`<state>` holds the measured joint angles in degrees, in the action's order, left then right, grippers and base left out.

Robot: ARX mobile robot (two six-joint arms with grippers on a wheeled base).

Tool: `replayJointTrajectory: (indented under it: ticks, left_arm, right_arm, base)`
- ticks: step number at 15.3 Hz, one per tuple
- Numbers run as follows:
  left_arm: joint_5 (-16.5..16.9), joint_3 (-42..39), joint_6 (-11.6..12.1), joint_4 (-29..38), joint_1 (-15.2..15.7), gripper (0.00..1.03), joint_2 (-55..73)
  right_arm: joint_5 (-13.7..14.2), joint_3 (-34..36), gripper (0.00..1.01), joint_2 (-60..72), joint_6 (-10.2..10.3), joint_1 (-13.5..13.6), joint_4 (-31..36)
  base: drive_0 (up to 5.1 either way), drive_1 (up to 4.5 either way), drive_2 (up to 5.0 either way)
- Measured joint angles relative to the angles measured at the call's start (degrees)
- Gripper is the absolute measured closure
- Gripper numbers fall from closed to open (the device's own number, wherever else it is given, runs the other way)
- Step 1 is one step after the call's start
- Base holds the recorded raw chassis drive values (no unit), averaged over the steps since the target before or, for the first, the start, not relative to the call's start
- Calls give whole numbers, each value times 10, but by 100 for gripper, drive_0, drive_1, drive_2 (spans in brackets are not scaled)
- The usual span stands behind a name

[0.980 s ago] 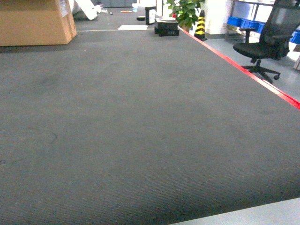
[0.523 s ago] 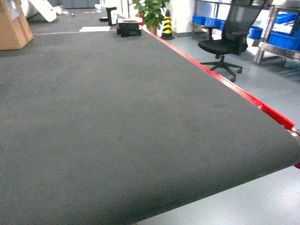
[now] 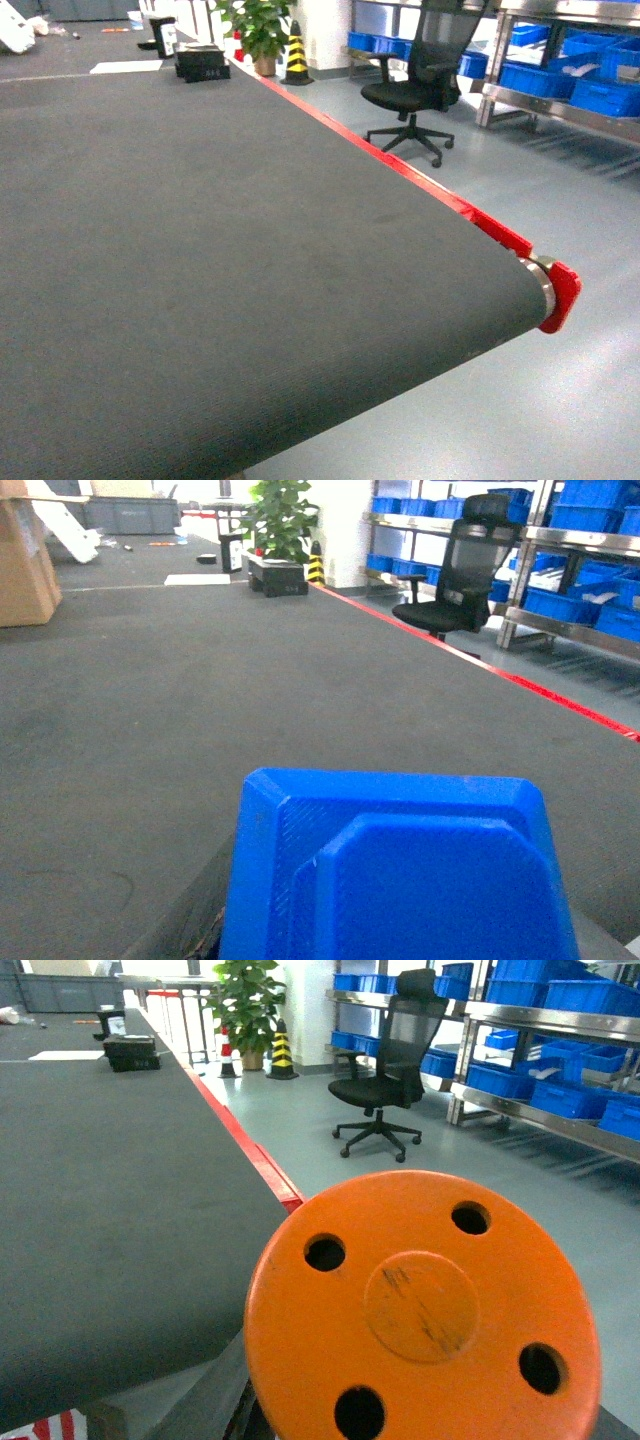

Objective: Sort blue parts and orange caps into right shelf containers

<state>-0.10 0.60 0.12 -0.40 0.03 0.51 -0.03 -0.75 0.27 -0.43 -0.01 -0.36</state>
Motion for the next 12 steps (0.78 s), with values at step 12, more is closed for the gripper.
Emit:
replayJointTrajectory:
  ticks: [12]
  left_arm:
    - [0,0,0,0,0,59,0]
  right_arm:
    - [0,0,57,0,0,0,0]
  base:
    - [-163,-163,-163]
